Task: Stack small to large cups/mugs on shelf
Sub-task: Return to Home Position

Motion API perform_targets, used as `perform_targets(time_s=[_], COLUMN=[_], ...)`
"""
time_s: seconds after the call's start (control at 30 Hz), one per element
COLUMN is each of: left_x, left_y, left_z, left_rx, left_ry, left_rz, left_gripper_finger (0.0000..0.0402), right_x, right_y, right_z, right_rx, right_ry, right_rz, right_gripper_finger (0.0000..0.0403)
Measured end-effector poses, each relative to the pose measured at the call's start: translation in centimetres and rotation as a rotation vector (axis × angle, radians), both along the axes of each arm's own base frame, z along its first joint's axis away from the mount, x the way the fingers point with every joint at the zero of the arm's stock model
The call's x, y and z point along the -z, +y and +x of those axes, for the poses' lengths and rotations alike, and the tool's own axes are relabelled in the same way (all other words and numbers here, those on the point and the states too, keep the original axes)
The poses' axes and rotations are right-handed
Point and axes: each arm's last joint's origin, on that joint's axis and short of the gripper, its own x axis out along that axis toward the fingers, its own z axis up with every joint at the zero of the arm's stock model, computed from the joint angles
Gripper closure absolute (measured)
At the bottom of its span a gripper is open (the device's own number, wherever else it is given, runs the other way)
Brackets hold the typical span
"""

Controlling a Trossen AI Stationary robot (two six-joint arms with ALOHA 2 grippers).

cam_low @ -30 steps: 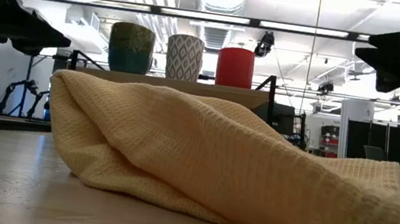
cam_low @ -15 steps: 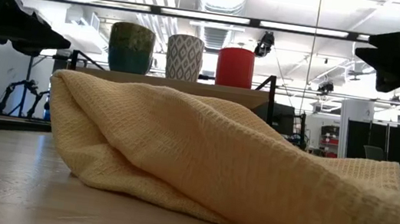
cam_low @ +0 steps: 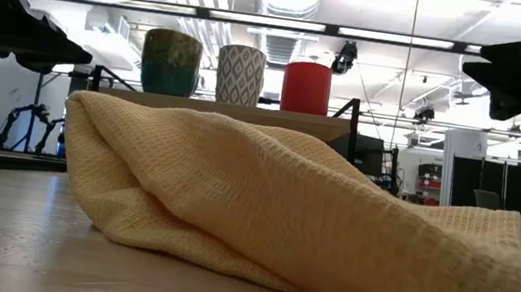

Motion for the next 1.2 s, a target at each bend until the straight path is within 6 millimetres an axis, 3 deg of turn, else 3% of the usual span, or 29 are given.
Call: perform_targets(time_s=[1.2], left_x=[-0.11], left_y=[-0.05], left_z=[0.08], left_rx=[0.000], left_ry=[-0.019], left_rz=[-0.012], left_gripper_finger=[0.0293], right_x=[-0.03], right_y=[-0.01], right_z=[0.00], right_rx=[0.000], right_ry=[-0.001], right_rz=[0.000], right_gripper_finger=[0.0245])
